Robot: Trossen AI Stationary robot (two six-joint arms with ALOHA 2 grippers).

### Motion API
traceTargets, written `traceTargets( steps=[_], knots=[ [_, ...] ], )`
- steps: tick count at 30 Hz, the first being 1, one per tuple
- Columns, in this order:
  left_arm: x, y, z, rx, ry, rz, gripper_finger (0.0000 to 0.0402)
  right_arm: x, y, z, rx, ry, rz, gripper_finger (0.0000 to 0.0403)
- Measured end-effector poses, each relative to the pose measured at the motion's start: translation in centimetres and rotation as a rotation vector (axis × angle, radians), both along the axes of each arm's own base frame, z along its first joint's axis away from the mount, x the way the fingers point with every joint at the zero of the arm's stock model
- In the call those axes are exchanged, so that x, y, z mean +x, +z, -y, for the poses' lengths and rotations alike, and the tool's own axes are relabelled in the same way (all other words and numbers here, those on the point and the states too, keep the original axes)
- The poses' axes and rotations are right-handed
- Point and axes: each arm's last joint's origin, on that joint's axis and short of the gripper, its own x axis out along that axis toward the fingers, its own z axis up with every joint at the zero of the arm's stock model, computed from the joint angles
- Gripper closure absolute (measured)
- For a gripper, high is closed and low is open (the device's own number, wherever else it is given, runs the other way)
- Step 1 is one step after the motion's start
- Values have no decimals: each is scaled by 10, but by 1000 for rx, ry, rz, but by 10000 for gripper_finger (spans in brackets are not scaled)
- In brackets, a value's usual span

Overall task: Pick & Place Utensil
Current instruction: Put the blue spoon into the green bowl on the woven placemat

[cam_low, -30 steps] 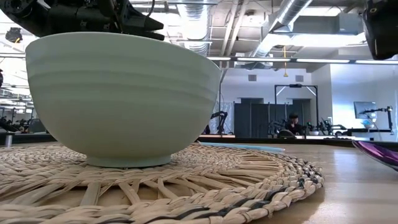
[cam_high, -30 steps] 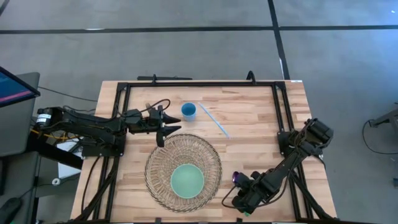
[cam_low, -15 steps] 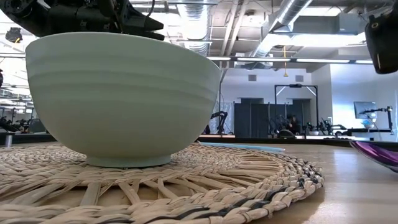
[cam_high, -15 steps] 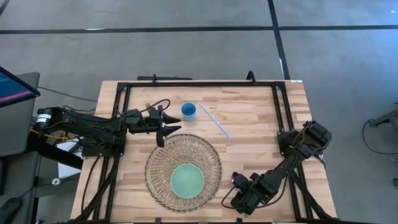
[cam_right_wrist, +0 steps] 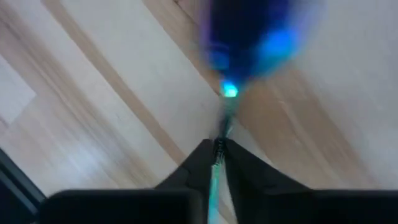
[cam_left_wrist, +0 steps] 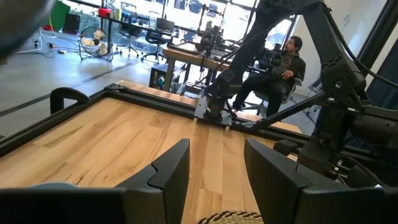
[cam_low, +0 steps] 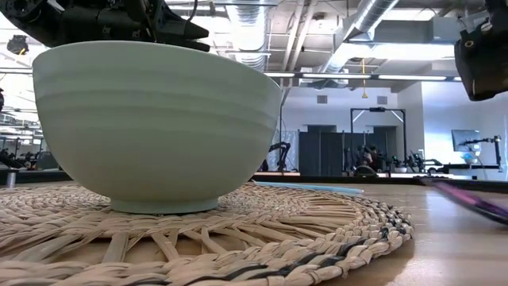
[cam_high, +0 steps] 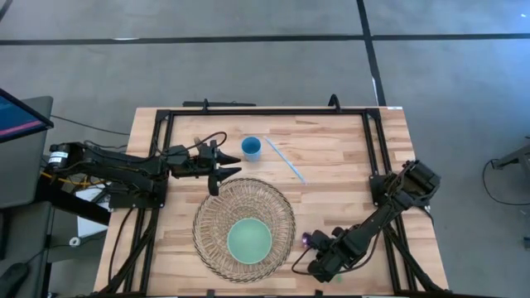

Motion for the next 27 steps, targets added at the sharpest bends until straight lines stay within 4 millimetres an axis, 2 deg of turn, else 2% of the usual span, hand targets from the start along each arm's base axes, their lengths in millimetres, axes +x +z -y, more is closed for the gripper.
traceTargets(
  steps=[2, 8, 12, 16, 23, 27],
  knots=[
    [0, 0, 0, 0, 0, 0, 247, 1, 1, -1, 0, 19, 3, 392],
    [0, 0, 0, 0, 0, 0, 247, 12, 14, -6, 24, 59, -9, 379],
    [0, 0, 0, 0, 0, 0, 247, 26, 37, -7, 46, 123, -13, 396],
    [0, 0, 0, 0, 0, 0, 247, 47, 62, -3, 95, 200, 16, 391],
    [0, 0, 0, 0, 0, 4, 247, 91, 109, 25, 227, 255, 91, 392],
    [0, 1, 0, 0, 0, 7, 247, 110, 115, 51, 310, 271, 105, 389]
  ],
)
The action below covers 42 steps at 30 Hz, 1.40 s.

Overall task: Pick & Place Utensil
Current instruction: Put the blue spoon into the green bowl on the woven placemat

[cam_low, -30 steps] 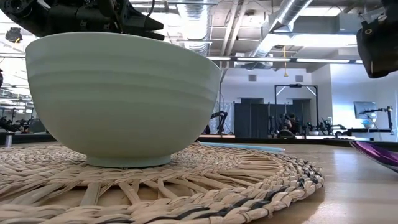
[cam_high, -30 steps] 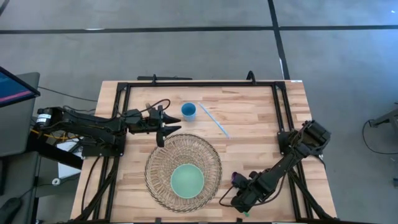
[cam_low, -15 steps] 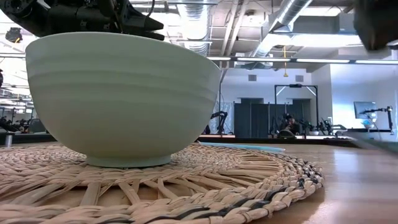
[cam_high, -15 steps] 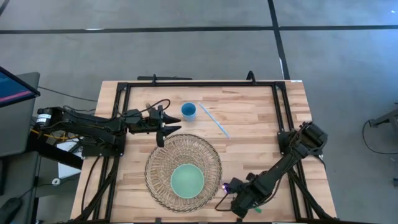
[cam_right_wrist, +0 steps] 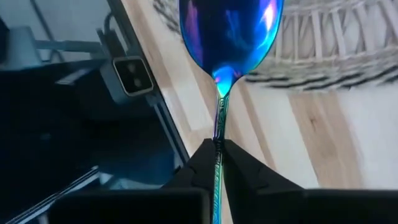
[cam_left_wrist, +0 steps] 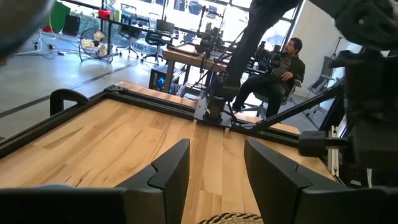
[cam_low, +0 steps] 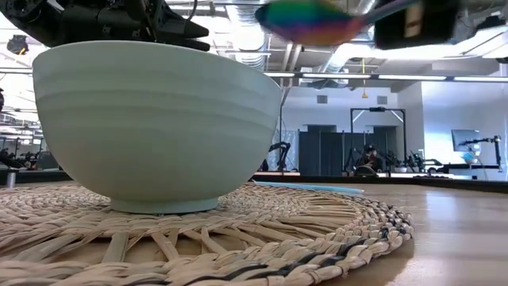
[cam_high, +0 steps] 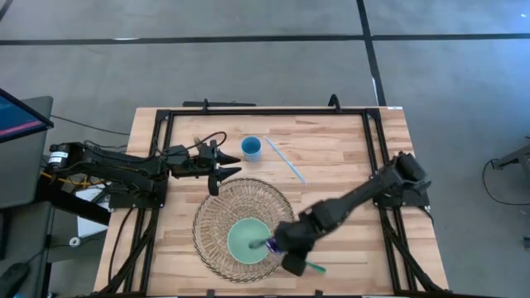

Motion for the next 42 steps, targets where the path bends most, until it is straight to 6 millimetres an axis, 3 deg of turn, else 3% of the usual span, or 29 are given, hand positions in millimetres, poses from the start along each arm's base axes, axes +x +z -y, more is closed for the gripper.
traceTargets(
  steps=[6, 10, 14, 19, 27, 34, 42],
  knots=[
    [0, 0, 0, 0, 0, 1, 247, 27, 6, 35, 161, -130, 25, 375],
    [0, 0, 0, 0, 0, 1, 247, 40, 12, 45, 300, -237, 39, 383],
    [0, 0, 0, 0, 0, 4, 247, 52, 1, 44, 385, -305, -2, 396],
    [0, 2, 0, 1, 0, 17, 247, 70, -27, 39, 508, -330, -111, 394],
    [0, 2, 0, 6, 1, 21, 247, 82, -54, 58, 521, -335, -167, 394],
    [0, 2, 0, 9, 1, 22, 247, 88, -62, 75, 516, -364, -173, 378],
    [0, 3, 0, 9, 2, 27, 247, 89, -61, 79, 520, -369, -167, 356]
  ],
)
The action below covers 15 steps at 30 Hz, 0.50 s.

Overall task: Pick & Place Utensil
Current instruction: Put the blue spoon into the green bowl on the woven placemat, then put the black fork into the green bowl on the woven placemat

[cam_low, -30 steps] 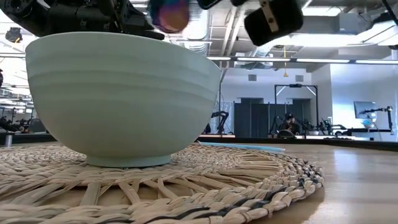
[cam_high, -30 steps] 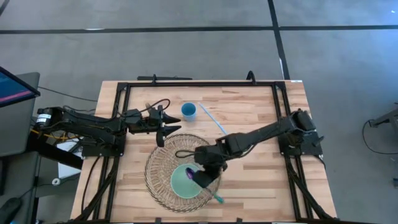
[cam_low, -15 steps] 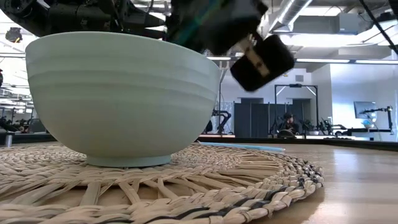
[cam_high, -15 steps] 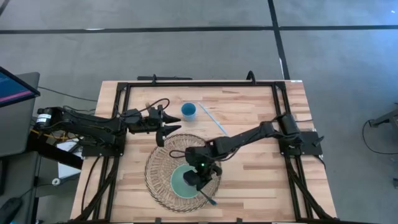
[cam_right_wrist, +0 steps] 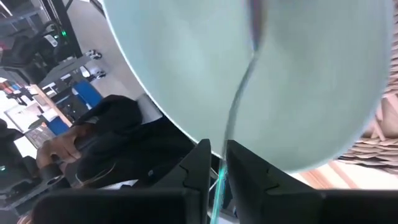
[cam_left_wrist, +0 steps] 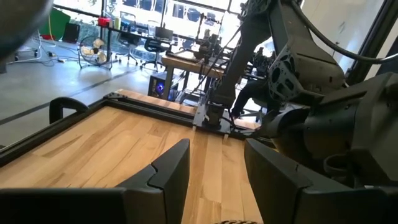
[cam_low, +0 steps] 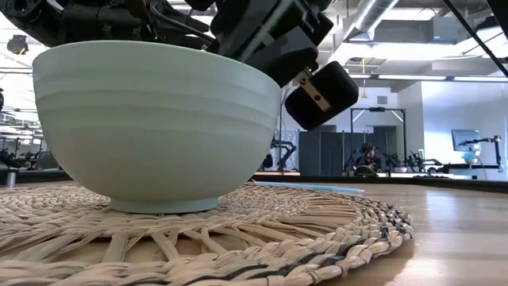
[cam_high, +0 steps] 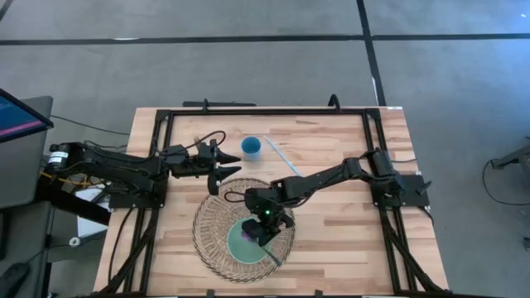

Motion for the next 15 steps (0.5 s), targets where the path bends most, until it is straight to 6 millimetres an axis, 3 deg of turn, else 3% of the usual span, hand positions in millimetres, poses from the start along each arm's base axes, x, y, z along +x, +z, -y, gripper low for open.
traceTargets(
  steps=[15],
  knots=[
    [0, 0, 0, 0, 0, 0, 247, 2, 0, 6, -18, 0, 34, 335]
  ],
)
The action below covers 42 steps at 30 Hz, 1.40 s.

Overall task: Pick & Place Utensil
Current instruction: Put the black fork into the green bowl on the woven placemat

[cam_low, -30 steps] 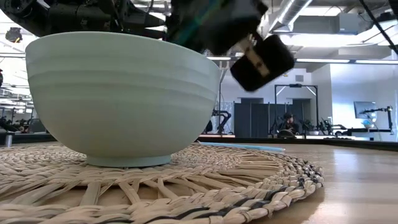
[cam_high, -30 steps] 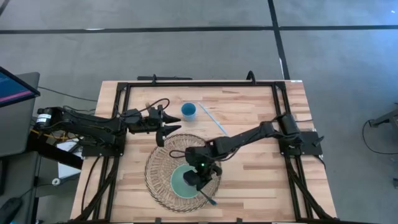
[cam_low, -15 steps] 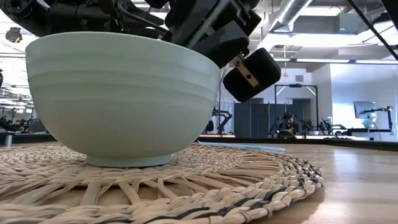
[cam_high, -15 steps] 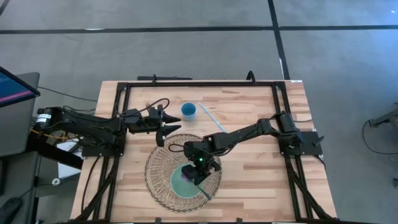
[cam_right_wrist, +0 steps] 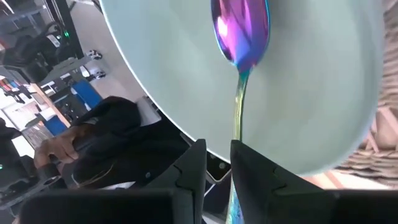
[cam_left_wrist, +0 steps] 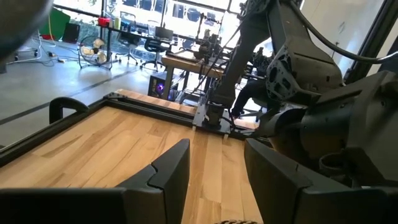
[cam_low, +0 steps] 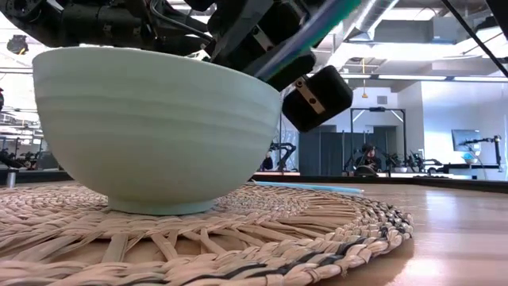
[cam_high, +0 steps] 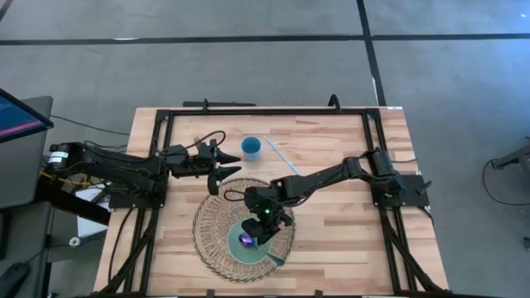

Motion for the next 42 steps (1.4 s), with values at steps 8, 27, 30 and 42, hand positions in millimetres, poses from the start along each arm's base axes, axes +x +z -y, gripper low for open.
traceTargets(
  steps=[8, 27, 30, 42],
  knots=[
    [0, 0, 0, 0, 0, 0, 247, 4, 4, 7, 15, 49, 89, 335],
    [3, -4, 0, -42, -5, -28, 247, -72, 129, 39, -660, 326, 575, 335],
    [6, -8, -1, -55, 25, -49, 247, -92, 147, 45, -809, 355, 582, 335],
    [5, -32, -13, -152, 461, -237, 247, -171, 150, 37, -1003, 506, 686, 335]
  ],
)
